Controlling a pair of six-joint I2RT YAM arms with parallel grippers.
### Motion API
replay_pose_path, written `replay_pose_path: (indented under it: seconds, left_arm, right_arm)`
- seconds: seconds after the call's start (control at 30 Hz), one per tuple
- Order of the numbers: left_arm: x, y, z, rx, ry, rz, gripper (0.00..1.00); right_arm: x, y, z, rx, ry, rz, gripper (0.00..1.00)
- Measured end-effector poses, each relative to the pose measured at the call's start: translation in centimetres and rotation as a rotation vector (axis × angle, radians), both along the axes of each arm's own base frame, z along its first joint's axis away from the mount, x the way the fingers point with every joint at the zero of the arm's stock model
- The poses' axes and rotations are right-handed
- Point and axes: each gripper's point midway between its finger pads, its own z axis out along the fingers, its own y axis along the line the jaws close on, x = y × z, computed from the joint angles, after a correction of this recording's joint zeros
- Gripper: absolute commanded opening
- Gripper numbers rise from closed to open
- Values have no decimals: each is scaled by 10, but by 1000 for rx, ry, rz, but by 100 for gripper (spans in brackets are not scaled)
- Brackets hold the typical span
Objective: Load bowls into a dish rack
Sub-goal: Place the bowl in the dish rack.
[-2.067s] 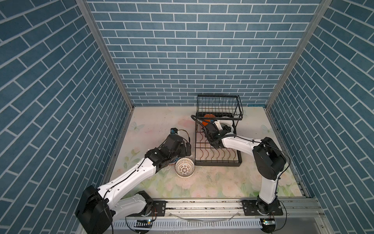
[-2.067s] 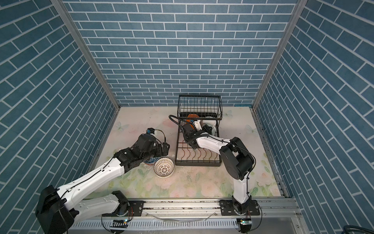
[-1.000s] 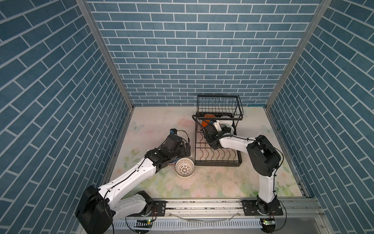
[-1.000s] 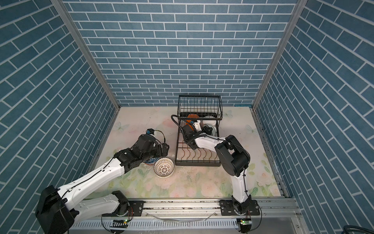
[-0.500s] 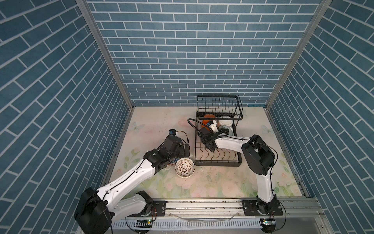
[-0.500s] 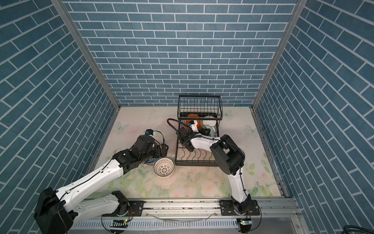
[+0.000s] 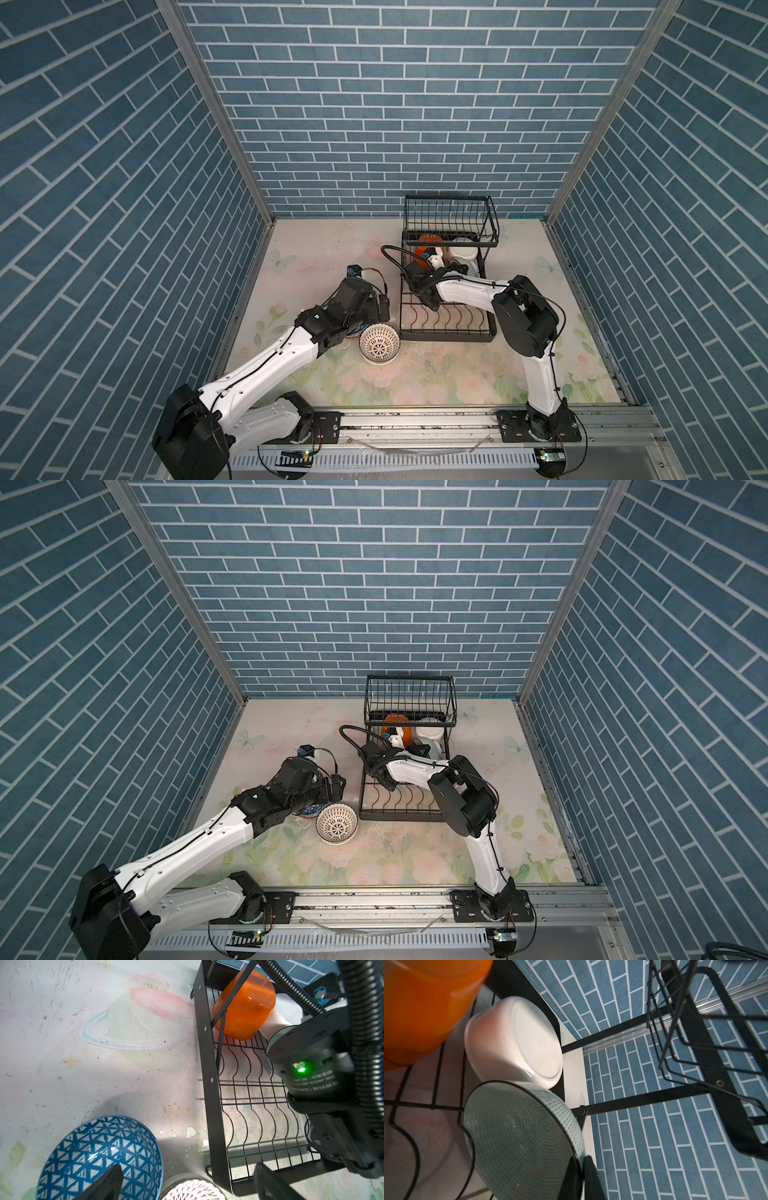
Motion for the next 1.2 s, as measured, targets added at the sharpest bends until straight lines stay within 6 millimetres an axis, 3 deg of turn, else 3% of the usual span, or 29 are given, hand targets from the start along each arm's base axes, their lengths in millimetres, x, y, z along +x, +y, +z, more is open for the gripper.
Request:
replay_pose_path:
  seconds: [0.7,1.2]
  left_arm:
    - [0,1,2,-1,-5,4,100]
    - [1,2,3,-3,-8,7,100]
  right_arm:
    - [4,12,5,-8,56,15,10]
    - [-6,23,0,11,67,31,20]
